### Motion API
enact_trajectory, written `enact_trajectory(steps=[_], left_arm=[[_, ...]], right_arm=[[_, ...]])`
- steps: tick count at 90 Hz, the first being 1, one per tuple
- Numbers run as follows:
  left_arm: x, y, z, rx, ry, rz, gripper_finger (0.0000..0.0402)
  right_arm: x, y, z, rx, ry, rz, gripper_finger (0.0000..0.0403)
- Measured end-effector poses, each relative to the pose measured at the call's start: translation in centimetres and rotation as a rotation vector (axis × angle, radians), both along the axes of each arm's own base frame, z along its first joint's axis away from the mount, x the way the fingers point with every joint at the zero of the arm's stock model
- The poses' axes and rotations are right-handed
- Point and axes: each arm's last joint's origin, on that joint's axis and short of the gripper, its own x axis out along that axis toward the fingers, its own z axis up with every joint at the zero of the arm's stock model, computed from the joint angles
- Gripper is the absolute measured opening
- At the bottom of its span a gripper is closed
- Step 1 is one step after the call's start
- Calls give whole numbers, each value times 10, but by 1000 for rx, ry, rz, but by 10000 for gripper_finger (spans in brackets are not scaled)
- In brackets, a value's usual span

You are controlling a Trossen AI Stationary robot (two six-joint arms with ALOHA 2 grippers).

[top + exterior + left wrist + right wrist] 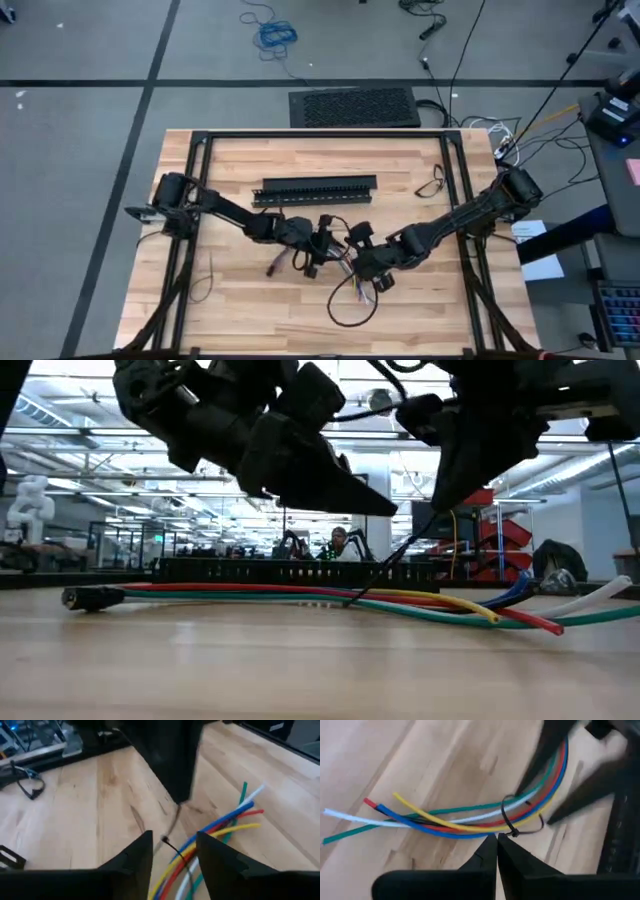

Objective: Ziptie cables
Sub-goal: Wrap the cables together using a zip tie

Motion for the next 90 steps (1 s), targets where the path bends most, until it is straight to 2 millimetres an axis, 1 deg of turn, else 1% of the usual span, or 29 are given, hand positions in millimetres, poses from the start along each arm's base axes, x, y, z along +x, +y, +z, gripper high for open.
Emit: enact_trajectory(steps=[10, 20, 35, 53, 71, 78, 90], left_arm=[[4, 9, 2, -46, 30, -68, 181], [7, 18, 1, -49, 77, -62, 182], [11, 27, 8, -106, 68, -114, 182], [11, 40, 3, -141, 106, -112, 182], [12, 47, -4, -152, 123, -113, 162], [16, 47, -3, -161, 107, -131, 153], [23, 46, -12, -171, 135, -146, 145]], right_arm=[[2, -1, 1, -29, -16, 53, 0], [4, -5, 1, -38, -14, 50, 0], [5, -9, 1, -51, -18, 59, 0], [6, -10, 1, -54, -23, 58, 0], [7, -11, 2, -46, -27, 66, 0], [9, -13, 2, -35, -30, 70, 0], [10, -15, 2, -39, -29, 76, 0]])
